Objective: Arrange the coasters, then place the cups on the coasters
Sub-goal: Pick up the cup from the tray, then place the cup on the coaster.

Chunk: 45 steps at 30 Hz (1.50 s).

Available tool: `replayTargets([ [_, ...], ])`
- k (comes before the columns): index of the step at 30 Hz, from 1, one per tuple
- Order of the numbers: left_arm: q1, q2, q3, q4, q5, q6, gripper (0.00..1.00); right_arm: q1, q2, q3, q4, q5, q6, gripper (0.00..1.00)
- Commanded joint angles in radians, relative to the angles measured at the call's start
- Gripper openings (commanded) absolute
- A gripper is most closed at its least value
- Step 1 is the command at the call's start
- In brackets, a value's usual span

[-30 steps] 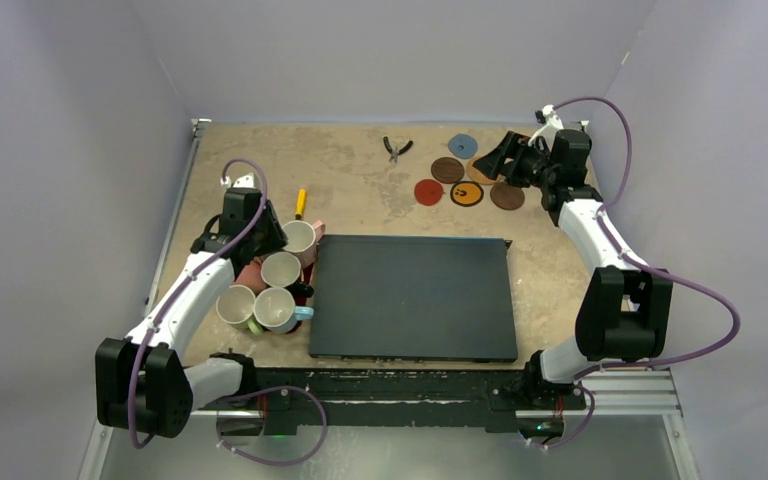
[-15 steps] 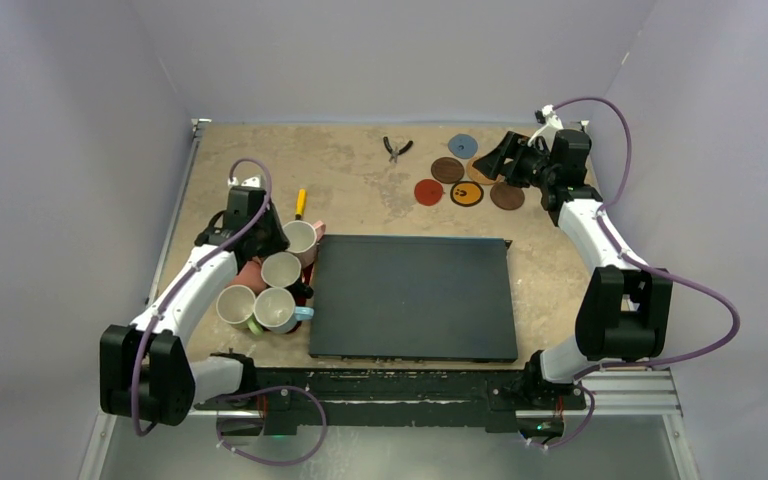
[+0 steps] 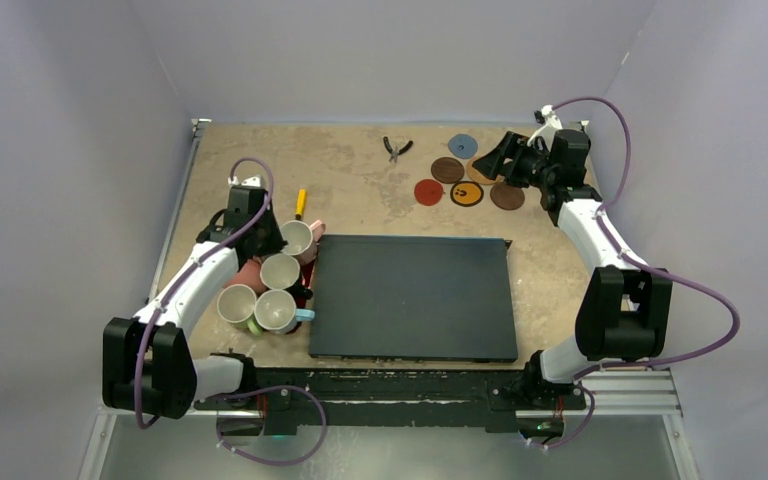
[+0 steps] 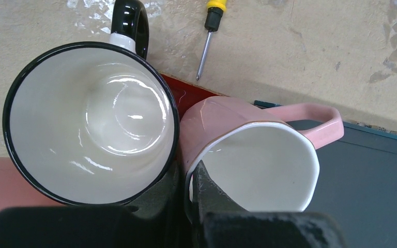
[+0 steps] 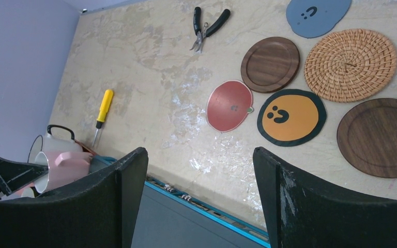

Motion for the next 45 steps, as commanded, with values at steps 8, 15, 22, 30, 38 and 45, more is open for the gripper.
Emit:
replayTargets([
  [8, -0.008, -0.061, 0.129, 0.031, 0.062, -0.068, 0.0, 0.008, -0.006, 0.008, 0.006, -0.013, 0.004, 0.78],
  [15, -0.009, -0.086, 0.172, 0.026, 0.016, -0.076, 0.0, 0.016, -0.02, 0.023, -0.033, 0.037, -0.013, 0.77],
  [22, -0.086, -0.09, 0.218, 0.031, -0.068, -0.071, 0.0, 0.117, -0.045, 0.073, -0.134, 0.206, -0.052, 0.77],
  [30, -0.276, -0.084, 0.232, 0.07, -0.23, -0.188, 0.0, 0.345, -0.095, 0.141, -0.289, 0.452, -0.02, 0.78],
  [38, -0.426, -0.074, 0.176, 0.189, -0.307, -0.335, 0.0, 0.657, -0.07, 0.223, -0.337, 0.52, 0.104, 0.74],
  [45, -0.512, -0.079, 0.149, 0.216, -0.378, -0.38, 0.0, 0.822, 0.026, 0.337, -0.457, 0.692, 0.112, 0.73],
])
